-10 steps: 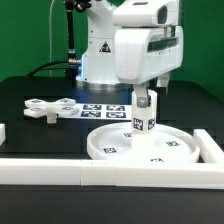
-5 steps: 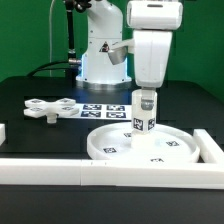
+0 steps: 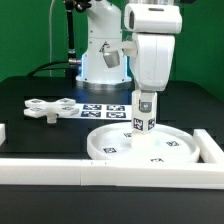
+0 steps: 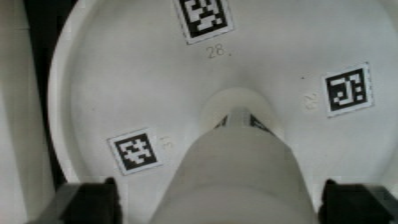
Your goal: Assemble round table
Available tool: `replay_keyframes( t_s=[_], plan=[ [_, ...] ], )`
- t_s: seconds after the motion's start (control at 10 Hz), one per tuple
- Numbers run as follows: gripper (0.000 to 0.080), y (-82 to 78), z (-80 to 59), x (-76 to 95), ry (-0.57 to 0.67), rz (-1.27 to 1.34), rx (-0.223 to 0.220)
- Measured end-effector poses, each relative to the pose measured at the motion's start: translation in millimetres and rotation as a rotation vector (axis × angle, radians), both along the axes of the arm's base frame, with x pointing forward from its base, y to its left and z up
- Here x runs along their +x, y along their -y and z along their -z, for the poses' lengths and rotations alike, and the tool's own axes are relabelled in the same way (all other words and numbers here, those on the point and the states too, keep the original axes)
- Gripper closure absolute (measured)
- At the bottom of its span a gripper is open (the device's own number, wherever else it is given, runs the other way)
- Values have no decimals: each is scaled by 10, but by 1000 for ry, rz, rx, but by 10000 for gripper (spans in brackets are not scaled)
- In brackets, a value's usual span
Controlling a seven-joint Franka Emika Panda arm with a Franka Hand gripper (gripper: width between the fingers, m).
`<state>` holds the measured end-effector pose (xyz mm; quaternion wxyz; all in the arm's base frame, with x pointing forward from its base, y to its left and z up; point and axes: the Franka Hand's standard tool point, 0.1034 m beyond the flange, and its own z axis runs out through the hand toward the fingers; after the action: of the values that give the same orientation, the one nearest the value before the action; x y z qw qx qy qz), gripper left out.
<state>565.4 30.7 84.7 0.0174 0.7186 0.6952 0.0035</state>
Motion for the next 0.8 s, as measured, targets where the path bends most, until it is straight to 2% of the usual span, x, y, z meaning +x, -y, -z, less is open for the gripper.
replay_keyframes(
  t_s=[0.1, 0.6, 0.8],
  plan=[
    [397, 0, 8, -11, -5, 1, 0],
    [393, 6, 13, -13, -5, 31, 0],
    [393, -5, 21, -27, -6, 320, 13]
  ],
)
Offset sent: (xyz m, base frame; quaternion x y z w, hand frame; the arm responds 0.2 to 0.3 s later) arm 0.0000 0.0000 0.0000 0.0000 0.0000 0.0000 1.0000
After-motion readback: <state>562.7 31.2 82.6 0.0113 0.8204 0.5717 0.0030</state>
